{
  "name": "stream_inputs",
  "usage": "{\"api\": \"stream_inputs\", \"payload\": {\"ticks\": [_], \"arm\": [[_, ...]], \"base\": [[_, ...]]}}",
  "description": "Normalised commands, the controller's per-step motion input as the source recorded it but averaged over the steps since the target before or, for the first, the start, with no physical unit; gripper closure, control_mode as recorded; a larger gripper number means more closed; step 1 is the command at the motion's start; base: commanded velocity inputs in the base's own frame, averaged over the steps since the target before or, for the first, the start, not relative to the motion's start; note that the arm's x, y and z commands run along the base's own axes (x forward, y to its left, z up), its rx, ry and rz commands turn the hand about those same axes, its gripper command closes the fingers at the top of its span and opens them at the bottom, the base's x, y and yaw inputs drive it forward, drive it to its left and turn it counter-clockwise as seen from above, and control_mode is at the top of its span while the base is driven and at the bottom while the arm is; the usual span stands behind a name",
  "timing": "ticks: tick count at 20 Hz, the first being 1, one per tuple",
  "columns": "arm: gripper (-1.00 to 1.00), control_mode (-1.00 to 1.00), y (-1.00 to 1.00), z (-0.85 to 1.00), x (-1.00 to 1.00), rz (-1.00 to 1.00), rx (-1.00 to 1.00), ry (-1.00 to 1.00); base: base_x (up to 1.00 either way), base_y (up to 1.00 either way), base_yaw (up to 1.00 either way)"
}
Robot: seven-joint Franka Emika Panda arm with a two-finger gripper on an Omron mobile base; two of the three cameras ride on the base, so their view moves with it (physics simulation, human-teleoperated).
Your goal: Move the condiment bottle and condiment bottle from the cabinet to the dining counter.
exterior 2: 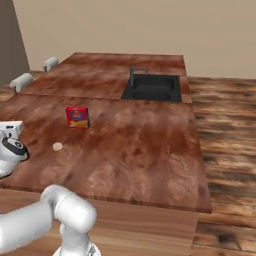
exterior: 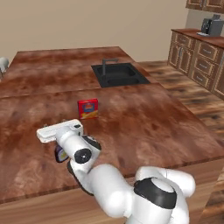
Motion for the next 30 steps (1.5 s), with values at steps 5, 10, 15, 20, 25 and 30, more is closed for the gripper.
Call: {"api": "stream_inputs", "payload": {"ticks": [5, 10, 15, 20, 25, 30], "arm": [[-1.00, -1.00, -0.11, 1.00, -0.49, 0.00, 0.00, 0.00], [-1.00, -1.00, -0.37, 1.00, -0.29, 0.00, 0.00, 0.00], [-1.00, -1.00, -0.74, 1.00, -0.03, -0.04, 0.00, 0.00], [-1.00, -1.00, -1.00, 0.68, 0.00, -0.08, 0.00, 0.00], [-1.00, -1.00, -1.00, 0.24, -0.02, -0.19, 0.00, 0.03], [-1.00, -1.00, -1.00, 0.00, -0.15, -0.26, 0.00, 0.11]], "base": [[0.00, 0.00, 0.00], [0.00, 0.00, 0.00], [0.00, 0.00, 0.00], [0.00, 0.00, 0.00], [0.00, 0.00, 0.00], [0.00, 0.00, 0.00]]}}
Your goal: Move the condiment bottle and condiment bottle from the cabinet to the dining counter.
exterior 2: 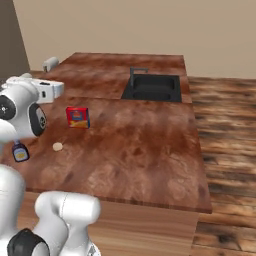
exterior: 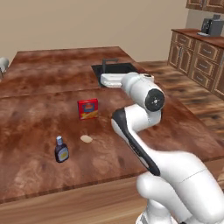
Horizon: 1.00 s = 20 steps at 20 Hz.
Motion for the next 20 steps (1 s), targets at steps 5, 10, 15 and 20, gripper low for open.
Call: {"api": "stream_inputs", "payload": {"ticks": [5, 10, 15, 20], "arm": [[-1.00, -1.00, -0.96, 0.00, -0.34, -0.28, -0.04, 0.17], [-1.00, -1.00, -0.65, 0.00, -0.69, -0.24, -0.01, 0.32], [-1.00, -1.00, -0.35, 0.00, -0.89, -0.18, 0.00, 0.23], [-1.00, 1.00, -0.02, 0.00, -0.19, -0.02, 0.00, 0.00]], "base": [[0.00, 0.00, 0.00], [0.00, 0.00, 0.00], [0.00, 0.00, 0.00], [-0.80, -0.31, -0.11]]}}
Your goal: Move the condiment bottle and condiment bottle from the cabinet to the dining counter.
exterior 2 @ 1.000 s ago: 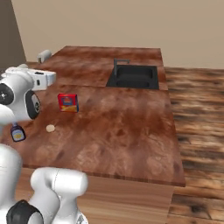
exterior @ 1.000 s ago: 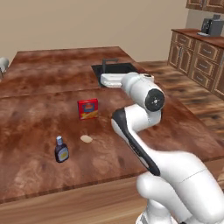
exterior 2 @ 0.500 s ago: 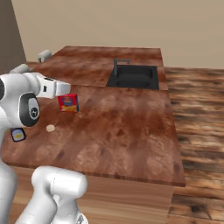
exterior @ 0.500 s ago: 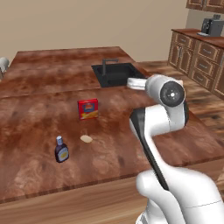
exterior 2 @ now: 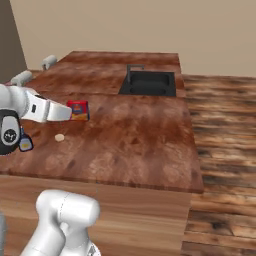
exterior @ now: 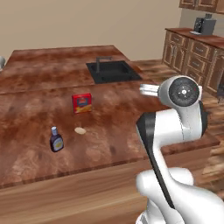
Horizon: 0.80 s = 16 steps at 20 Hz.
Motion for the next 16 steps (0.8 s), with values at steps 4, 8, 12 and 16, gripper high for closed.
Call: {"api": "stream_inputs", "payload": {"ticks": [4, 8, 12, 16], "arm": [[-1.00, 1.00, 0.00, 0.00, 0.00, 0.00, 0.00, 0.00], [-1.00, 1.00, 0.00, 0.00, 0.00, 0.00, 0.00, 0.00], [-1.00, 1.00, 0.00, 0.00, 0.00, 0.00, 0.00, 0.00], [-1.00, 1.00, 0.00, 0.00, 0.00, 0.00, 0.00, 0.00]], "base": [[-0.91, -0.79, -0.25], [0.08, -1.00, -0.57], [0.25, -0.99, -0.71], [0.16, -1.00, -0.66]]}}
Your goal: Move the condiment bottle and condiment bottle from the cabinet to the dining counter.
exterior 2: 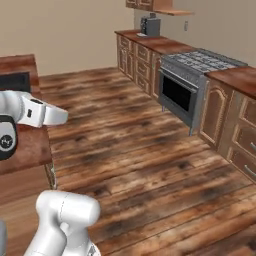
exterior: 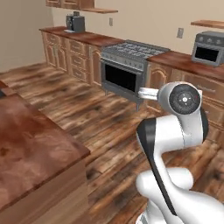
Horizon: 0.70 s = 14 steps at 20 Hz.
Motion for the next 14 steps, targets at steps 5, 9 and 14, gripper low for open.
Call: {"api": "stream_inputs", "payload": {"ticks": [5, 9, 14], "arm": [[-1.00, 1.00, 0.00, 0.00, 0.00, 0.00, 0.00, 0.00], [-1.00, 1.00, 0.00, 0.00, 0.00, 0.00, 0.00, 0.00], [-1.00, 1.00, 0.00, 0.00, 0.00, 0.00, 0.00, 0.00]], "base": [[0.04, -1.00, -0.56], [0.00, -1.00, -0.50], [0.19, -0.98, -0.27]]}}
